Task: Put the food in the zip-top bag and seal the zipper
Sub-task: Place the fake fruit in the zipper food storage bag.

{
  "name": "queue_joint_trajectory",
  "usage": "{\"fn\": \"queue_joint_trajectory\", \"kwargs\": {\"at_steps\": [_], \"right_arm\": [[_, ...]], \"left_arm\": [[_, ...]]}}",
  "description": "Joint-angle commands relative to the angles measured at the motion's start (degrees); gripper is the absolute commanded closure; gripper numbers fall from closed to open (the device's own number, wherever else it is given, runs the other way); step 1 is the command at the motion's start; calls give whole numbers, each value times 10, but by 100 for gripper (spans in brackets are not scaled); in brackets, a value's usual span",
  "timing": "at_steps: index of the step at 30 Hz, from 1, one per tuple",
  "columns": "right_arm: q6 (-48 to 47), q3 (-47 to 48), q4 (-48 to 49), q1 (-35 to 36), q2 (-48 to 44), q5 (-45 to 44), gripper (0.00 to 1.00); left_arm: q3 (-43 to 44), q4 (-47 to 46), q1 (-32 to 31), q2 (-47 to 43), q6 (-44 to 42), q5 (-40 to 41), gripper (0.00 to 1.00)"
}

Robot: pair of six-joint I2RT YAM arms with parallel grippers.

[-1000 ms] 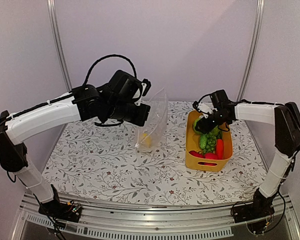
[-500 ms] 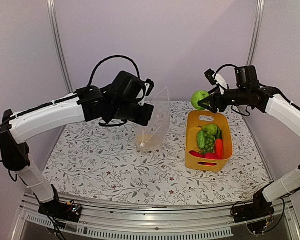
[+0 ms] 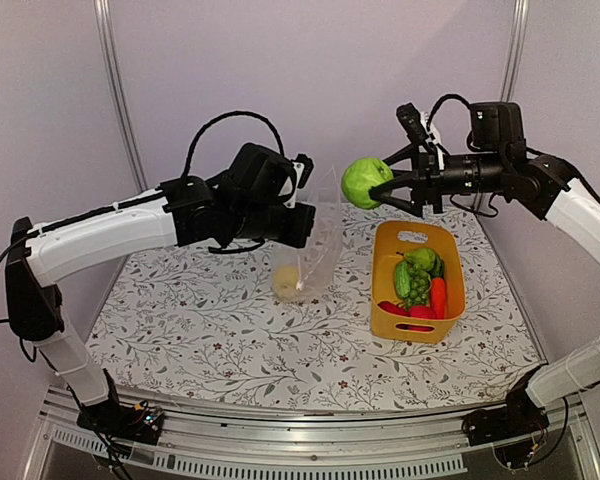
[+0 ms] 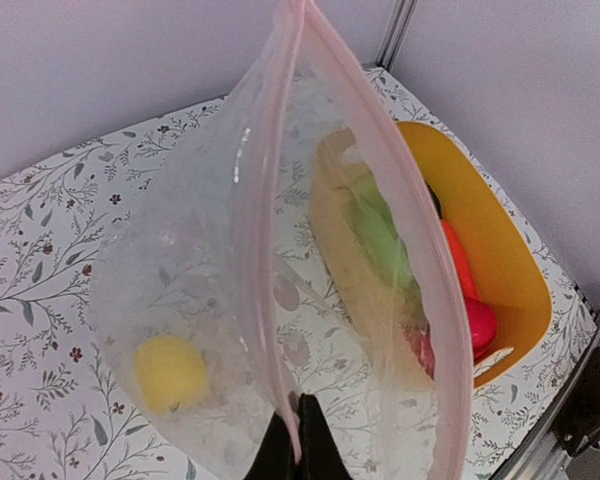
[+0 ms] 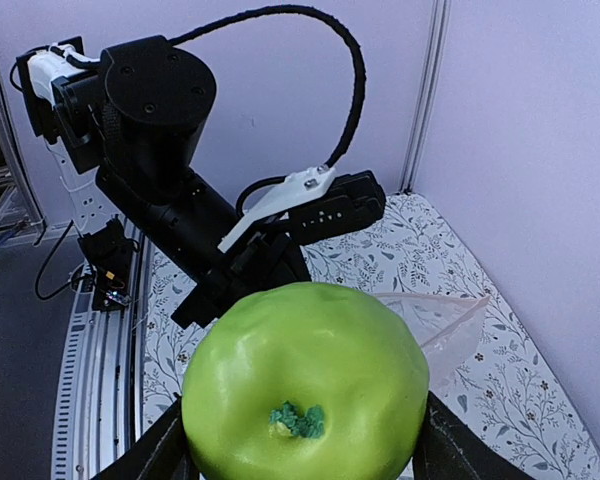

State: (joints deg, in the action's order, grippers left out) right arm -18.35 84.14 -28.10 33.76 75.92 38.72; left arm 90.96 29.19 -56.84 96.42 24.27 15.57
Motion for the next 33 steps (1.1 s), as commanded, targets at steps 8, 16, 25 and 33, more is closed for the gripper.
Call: {"fn": "queue_joint_trajectory", "kwargs": {"at_steps": [8, 16, 25, 33], "right_arm": [[62, 48, 38, 30, 88, 70, 56], [109, 46, 80, 31, 126, 110, 55], [131, 2, 121, 31, 158, 105, 55], [112, -39, 124, 31, 146, 28, 55]], "left_arm": [[-9, -21, -3, -7, 14, -20, 100], [-19, -21, -4, -16, 21, -19, 100], [-27, -28, -4, -28, 35, -17, 100], [-45, -39, -4, -47, 40, -3, 100]]}}
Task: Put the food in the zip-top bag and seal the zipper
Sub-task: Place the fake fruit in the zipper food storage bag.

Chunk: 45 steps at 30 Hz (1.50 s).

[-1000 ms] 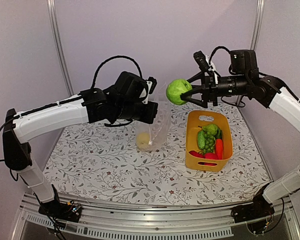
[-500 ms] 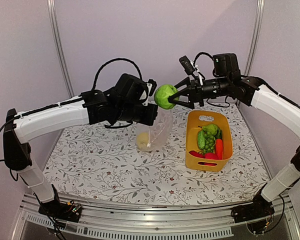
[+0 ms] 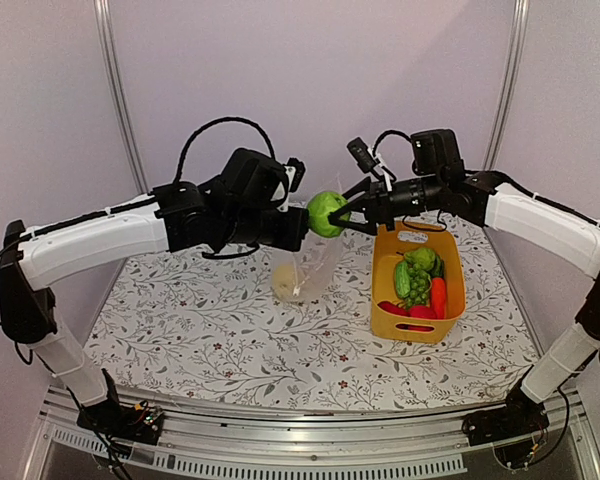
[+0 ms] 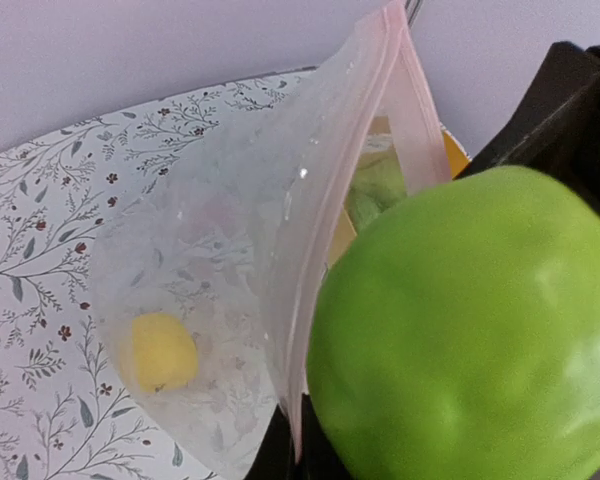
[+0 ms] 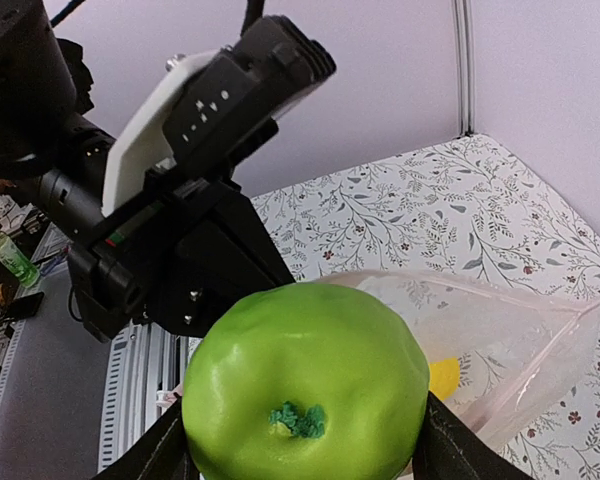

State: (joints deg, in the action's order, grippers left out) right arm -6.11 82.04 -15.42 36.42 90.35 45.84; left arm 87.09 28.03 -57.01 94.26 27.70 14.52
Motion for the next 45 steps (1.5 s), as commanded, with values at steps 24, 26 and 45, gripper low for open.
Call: {"fn": "queue_joint_trajectory", "kwargs": {"at_steps": [24, 26, 45], "right_arm": [[-64, 90, -114, 45, 67, -278, 15], [-67, 98, -123, 45, 60, -264, 11], [-76, 92, -160, -52, -122, -165, 9]], "left_arm": [[7, -41, -7, 1, 11, -12, 100], [7, -33, -6, 0, 10, -4, 100], [145, 196, 29, -29, -46, 107, 100]]}}
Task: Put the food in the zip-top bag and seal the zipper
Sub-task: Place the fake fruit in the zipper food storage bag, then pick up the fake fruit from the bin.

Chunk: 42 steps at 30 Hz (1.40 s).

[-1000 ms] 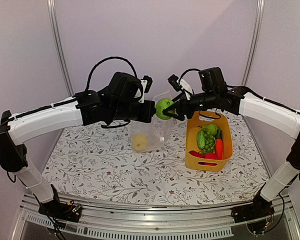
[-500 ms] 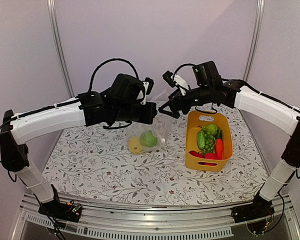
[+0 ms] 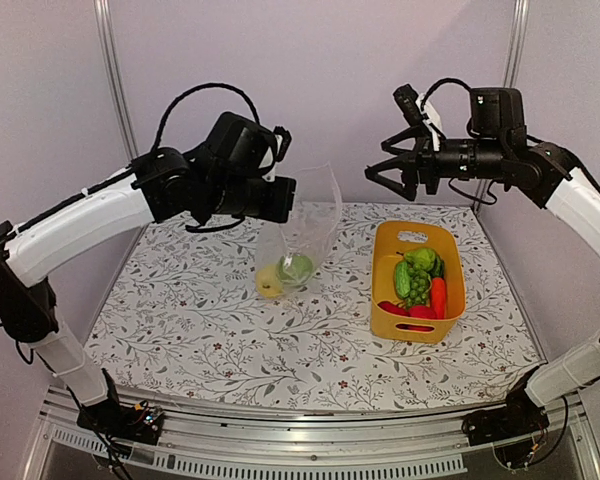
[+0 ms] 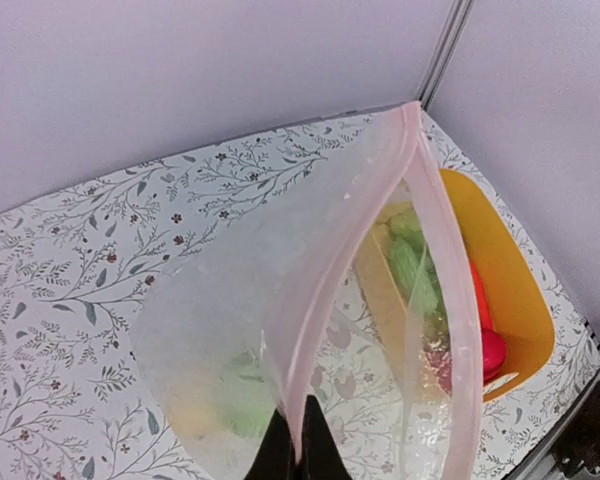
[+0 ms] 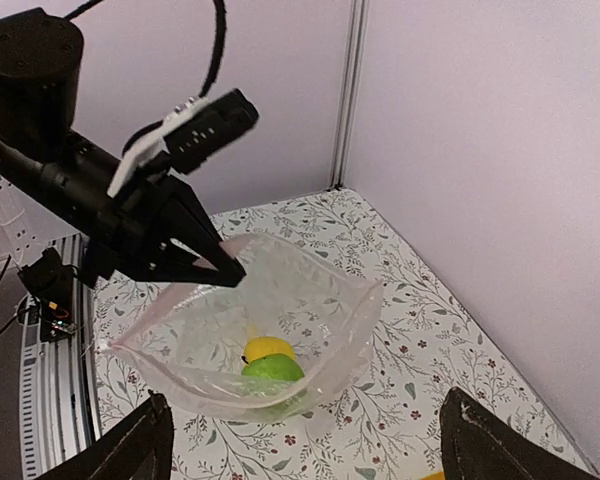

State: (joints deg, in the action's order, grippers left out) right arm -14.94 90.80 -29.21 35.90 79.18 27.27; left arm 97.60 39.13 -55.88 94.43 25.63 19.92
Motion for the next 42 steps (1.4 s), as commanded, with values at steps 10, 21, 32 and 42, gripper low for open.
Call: {"fn": "queue_joint_trajectory", "kwargs": {"at_steps": [10, 21, 32, 42], "right_arm": [[18, -38, -17, -80, -18, -1, 10], [6, -70, -16, -105, -26, -45, 11], [-28, -134, -17, -123, -5, -99, 14], [-48, -171, -30, -143, 53, -125, 20]], "left_arm": [[17, 86, 80, 23, -10, -91, 100], [20, 38, 78, -58, 8, -99, 100], [-27, 77, 99, -33, -27, -76, 100], [-36, 68, 101, -43, -43, -70, 100]]}}
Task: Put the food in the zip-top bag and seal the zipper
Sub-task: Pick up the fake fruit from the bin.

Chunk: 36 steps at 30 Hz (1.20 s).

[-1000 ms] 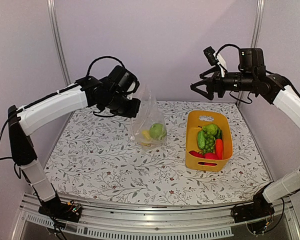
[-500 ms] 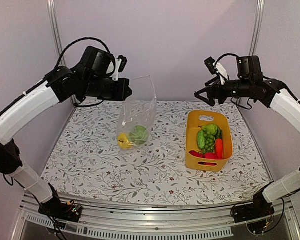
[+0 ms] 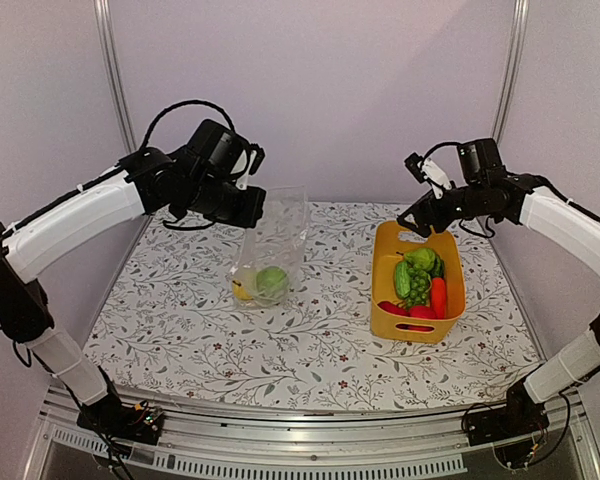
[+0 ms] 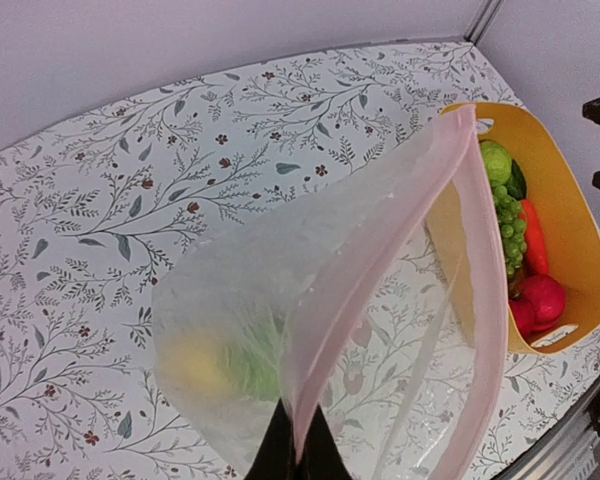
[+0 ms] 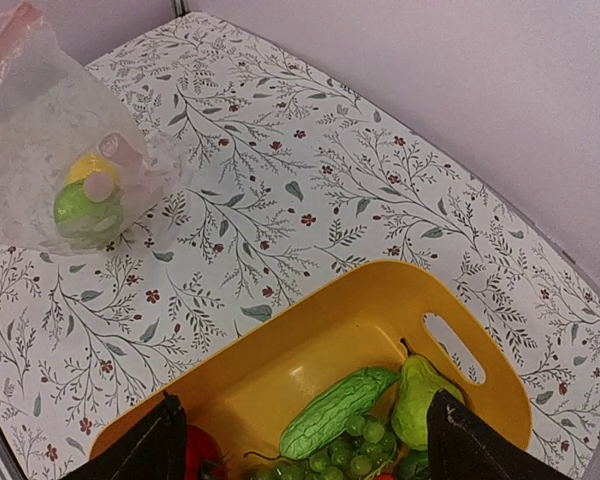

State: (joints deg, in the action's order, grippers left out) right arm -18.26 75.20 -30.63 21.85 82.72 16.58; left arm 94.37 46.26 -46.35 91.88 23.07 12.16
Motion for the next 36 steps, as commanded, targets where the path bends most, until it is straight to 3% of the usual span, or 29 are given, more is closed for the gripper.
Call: {"fn": "queue_joint_trajectory", "kwargs": {"at_steps": [1, 11, 16, 23, 30, 36], "right_arm": [[-15, -17, -15, -2, 25, -20, 21], [-23, -26, -10, -6, 74, -19, 29], [-63, -25, -65, -6, 86, 15, 32], [-171, -67, -132, -6, 60, 68, 30], [-205, -81, -160, -6, 78, 158, 29], [-231, -82, -155, -5, 104, 180, 26]], "left_arm": [[-5, -3, 5, -19, -18, 10, 100], [-31, -12, 5, -29, -12, 5, 100], [-39, -12, 5, -36, -13, 10, 100], [-46, -12, 6, -39, -15, 18, 100], [-45, -15, 6, -34, -13, 12, 100], [-51, -14, 5, -42, -8, 11, 100]]}}
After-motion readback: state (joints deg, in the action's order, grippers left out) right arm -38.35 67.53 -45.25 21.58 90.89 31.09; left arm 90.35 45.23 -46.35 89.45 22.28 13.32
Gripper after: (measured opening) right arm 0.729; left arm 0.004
